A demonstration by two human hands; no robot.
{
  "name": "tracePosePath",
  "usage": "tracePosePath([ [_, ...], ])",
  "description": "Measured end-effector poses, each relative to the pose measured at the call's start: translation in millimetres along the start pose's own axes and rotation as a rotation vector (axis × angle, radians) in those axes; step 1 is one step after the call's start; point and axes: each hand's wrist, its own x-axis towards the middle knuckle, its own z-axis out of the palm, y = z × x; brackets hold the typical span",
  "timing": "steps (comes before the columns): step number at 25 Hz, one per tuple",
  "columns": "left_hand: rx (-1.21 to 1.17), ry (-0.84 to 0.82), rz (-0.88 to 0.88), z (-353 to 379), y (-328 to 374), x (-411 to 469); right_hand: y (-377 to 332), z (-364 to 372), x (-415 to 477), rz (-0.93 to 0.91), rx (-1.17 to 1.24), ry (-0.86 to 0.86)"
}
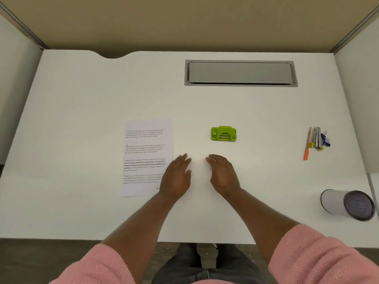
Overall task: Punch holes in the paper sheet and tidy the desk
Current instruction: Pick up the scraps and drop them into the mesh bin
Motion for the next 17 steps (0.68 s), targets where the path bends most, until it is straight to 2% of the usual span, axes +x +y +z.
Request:
tracePosePath([
  [4,0.013,-0.142,0.044,38,31,-12,39,-18,-29,-0.092,-0.101,-0.087],
  [9,0.077,-0.220,0.119,68,57,-26,58,-27,-58,-0.140,-0.062,-0.116],
  [11,0.054,-0.199,0.089,72,68,-27,65,-28,-64,-0.036,0.012,-0.082],
  [14,0.089,-0.060,-0.040,71,77,-25,78,-35,-63,0.156,0.068,-0.002],
  [17,-0.005,-0.040,-0.166,69,79,-19,86,-39,-59,0.139,0.025,-0.020],
])
